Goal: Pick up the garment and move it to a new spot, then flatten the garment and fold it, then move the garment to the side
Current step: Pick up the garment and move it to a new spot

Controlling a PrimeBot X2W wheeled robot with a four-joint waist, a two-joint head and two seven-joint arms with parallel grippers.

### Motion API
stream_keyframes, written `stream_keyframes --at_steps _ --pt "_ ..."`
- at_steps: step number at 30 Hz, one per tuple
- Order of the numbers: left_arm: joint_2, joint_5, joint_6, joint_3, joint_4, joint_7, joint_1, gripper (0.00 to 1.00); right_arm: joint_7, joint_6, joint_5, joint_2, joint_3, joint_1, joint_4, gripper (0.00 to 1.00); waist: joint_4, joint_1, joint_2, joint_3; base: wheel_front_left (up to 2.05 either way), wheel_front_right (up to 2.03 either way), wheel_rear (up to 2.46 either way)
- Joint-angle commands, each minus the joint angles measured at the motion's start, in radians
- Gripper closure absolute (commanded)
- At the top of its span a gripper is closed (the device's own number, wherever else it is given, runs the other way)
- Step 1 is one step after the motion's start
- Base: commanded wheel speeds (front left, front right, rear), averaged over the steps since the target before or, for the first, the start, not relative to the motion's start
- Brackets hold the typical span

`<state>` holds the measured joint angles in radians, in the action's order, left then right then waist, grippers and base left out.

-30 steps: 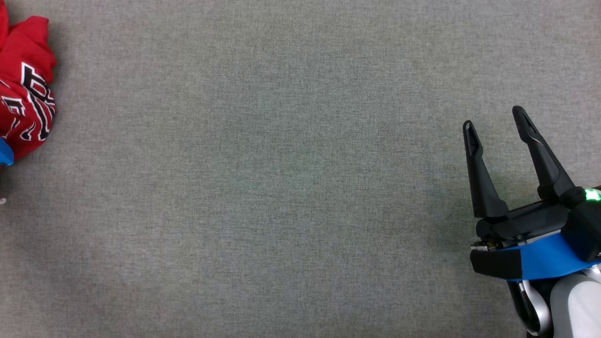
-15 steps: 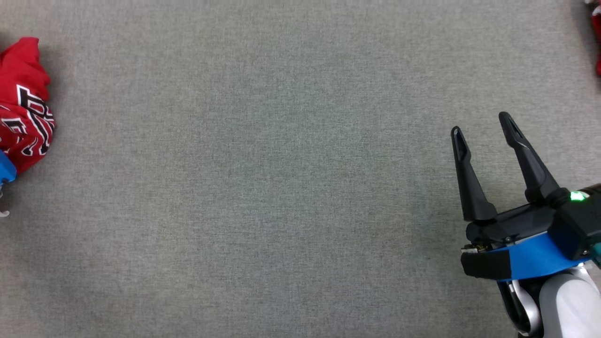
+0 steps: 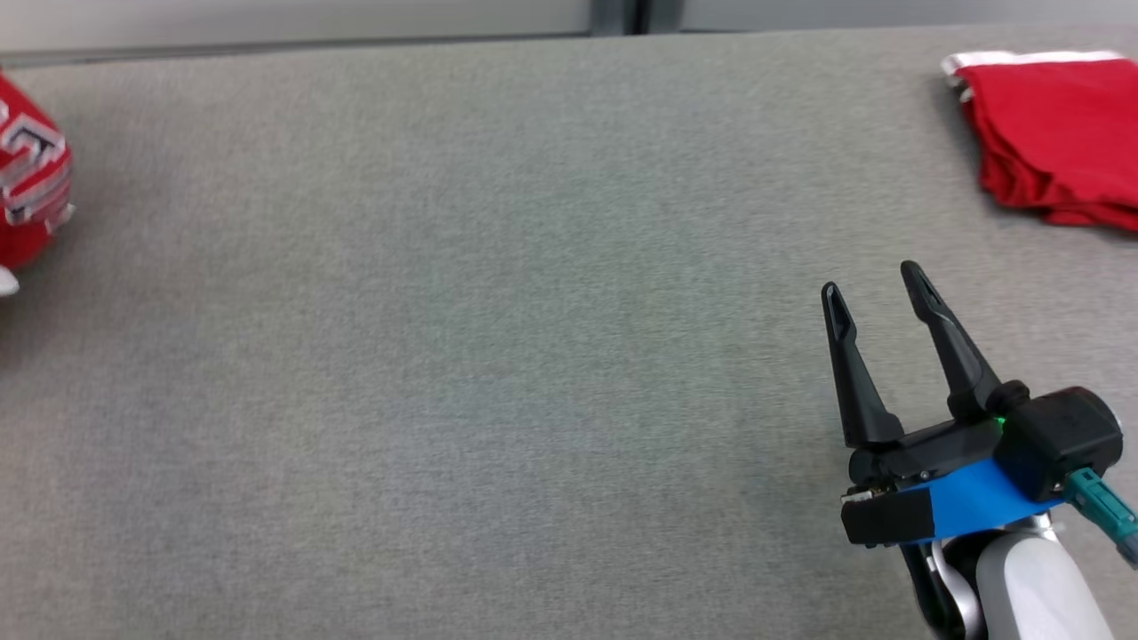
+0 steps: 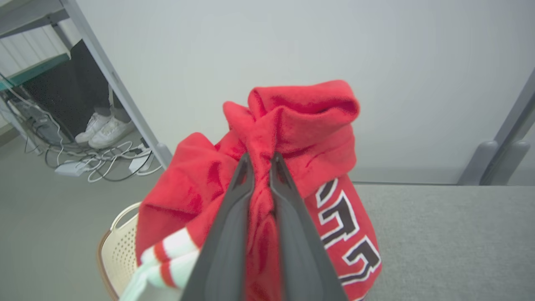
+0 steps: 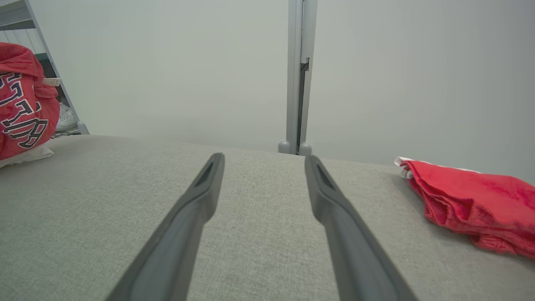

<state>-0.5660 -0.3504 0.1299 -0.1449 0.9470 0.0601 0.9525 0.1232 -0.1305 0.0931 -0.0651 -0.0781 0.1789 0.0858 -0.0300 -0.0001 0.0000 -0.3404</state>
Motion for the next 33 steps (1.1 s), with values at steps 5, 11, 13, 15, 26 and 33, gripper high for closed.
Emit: stream_keyframes --at_steps 5,11,13,15,26,33 --pt "0.001 0.015 0.0 -0.057 -0.108 0.049 0.084 1.0 0.034 -0.001 0.025 0.012 0.0 -0.023 -0.045 0.0 -0.069 0.0001 0.0 0.066 0.0 0.0 0.0" --pt "0.041 0.044 -0.011 -0.106 -0.291 0.05 0.133 1.0 0.068 0.0 0.052 0.015 -0.006 -0.035 -0.092 0.0 -0.144 0.0001 0.0 0.099 0.0 0.0 0.0" --pt "0.063 0.049 -0.02 -0.123 -0.359 0.038 0.146 1.0 0.079 -0.001 0.069 0.015 -0.011 -0.037 -0.105 0.0 -0.168 0.0001 0.0 0.103 0.0 0.0 0.0" --pt "0.089 0.052 -0.023 -0.143 -0.418 0.02 0.151 1.0 0.09 0.0 0.087 0.015 -0.015 -0.038 -0.117 0.0 -0.193 0.0001 0.0 0.105 0.0 0.0 0.0" --pt "0.212 0.065 -0.014 -0.297 -0.534 -0.031 0.055 1.0 0.128 -0.001 0.142 0.015 -0.037 -0.019 -0.18 0.0 -0.287 0.0001 0.0 0.091 0.0 0.0 0.0" --pt "0.28 0.04 -0.009 -0.388 -0.494 0.008 -0.117 1.0 0.138 -0.001 0.152 0.015 -0.037 -0.015 -0.2 0.0 -0.286 0.0001 0.0 0.093 0.0 0.0 0.0"
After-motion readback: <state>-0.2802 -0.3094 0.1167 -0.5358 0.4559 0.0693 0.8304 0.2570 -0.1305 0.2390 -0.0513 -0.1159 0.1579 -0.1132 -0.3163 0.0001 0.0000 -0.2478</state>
